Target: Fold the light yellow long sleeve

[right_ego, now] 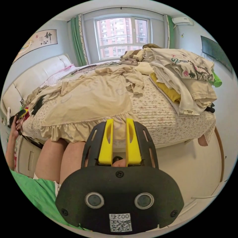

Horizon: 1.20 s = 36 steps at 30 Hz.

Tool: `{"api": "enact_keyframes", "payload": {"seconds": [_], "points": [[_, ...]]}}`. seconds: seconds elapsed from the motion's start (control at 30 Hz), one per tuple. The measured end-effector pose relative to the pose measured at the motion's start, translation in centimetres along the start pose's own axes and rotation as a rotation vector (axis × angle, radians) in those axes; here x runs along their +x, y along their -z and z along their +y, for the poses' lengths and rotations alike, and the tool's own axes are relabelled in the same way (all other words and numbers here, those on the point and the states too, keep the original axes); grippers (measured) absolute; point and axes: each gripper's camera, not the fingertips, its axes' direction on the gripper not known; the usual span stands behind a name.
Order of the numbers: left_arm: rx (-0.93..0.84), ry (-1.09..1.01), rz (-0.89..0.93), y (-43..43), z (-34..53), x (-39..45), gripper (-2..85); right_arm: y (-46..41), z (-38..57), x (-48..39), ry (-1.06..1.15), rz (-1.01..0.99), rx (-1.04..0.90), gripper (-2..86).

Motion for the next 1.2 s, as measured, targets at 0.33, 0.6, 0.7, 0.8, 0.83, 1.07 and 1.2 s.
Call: {"api": "enact_keyframes", "payload": {"seconds": [0.33,0.6,0.7,0.8,0.83,1.07,1.2], "points": [[-0.277,-0.337,-0.145,-12.8,9.3,17.4,2.5,-5.5,-2.8,0.0,0.039,-0.028,-0.131,6.8],[-0.217,-0.539,-0.132,-4.5,6.4,18.4,-0.9,3.1,-4.1,-1.7,0.187,-0.173,-0.016,-0.6],[-0.259,-0.477,0.046,1.1,4.3,15.6,-0.9,7.4,-3.8,-2.5,0.261,-0.231,-0.044,-0.7],[-0.426,-0.479,0.209,3.7,4.5,14.3,-1.0,9.5,-2.5,-4.1,0.379,-0.289,-0.207,-0.8],[-0.508,-0.497,0.207,3.5,5.4,14.2,-1.0,9.5,-2.0,-4.5,0.407,-0.282,-0.250,-0.8],[-1.053,-0.545,0.275,-5.6,15.2,12.9,-1.1,3.9,6.2,-9.6,0.659,-0.218,-0.801,-0.7],[-1.062,-0.412,0.263,-7.9,13.7,10.5,-1.0,2.6,4.0,-8.2,0.493,-0.077,-0.799,-0.7]]}}
